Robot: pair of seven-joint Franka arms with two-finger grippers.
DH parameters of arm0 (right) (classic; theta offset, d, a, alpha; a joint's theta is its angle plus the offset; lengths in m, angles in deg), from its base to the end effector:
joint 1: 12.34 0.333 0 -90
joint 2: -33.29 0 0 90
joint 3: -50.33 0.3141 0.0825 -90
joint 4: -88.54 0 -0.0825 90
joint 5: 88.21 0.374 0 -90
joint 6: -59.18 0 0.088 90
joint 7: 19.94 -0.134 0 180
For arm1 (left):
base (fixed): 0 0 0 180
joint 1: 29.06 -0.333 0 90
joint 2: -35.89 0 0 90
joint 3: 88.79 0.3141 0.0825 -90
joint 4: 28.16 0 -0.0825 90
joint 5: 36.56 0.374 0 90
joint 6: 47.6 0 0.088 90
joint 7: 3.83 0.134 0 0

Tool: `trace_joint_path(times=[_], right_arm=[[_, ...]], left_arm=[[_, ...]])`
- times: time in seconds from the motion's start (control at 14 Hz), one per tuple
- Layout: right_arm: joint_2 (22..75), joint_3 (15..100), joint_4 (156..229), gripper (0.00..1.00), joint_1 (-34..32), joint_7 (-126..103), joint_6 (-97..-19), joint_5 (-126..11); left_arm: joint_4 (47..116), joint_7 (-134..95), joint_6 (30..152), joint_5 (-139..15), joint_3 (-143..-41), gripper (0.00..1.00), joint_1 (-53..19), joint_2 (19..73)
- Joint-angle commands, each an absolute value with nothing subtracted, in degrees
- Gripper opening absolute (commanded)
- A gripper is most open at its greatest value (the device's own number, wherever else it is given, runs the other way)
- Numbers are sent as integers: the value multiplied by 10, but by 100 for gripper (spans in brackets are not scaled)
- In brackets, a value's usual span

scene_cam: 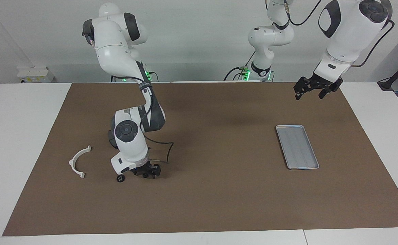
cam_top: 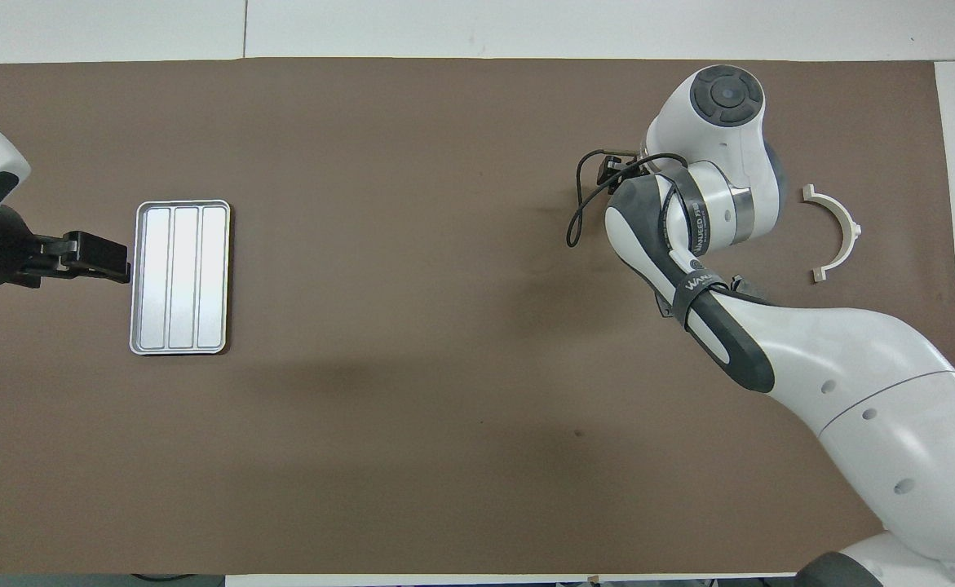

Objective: Pick bearing gear from pile to tray
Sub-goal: 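Carry the bearing with the right gripper toward the table center and release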

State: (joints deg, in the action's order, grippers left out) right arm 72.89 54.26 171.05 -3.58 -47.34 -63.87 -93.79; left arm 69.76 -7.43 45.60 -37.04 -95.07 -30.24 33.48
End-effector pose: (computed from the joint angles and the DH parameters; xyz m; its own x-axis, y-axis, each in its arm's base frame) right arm 0.7004 0.1430 0.2619 0.9753 -0.2181 0.0336 -0.2190 -0.9754 0.0264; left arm 0.5297 -0.0494 0.5589 0.9988 -0.0254 -0.0407 -0.0253 -0.9997 0.0012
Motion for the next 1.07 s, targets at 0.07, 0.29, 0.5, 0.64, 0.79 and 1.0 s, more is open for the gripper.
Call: trace_joint_path(times=[0.07,0.29,0.5,0.64,0.79,1.0], right_arm=[[734,545,1712,61,-41,-482,-650,-939],[734,546,1713,39,-41,-482,-651,-937],[735,546,1713,14,-43,-482,-651,-937],[735,546,1714,0,-43,-482,-651,-936],[734,546,1713,0,-43,-482,-643,-936],[711,546,1693,0,-39,-480,-568,-937]], left_arm=[[705,-71,457,-367,-948,100,-308,326],[705,-70,464,-367,-944,100,-313,326],[708,-71,471,-367,-943,100,-313,326],[710,-72,464,-369,-943,100,-313,325],[716,-79,463,-370,-944,100,-313,322],[722,-102,470,-374,-946,100,-310,321]])
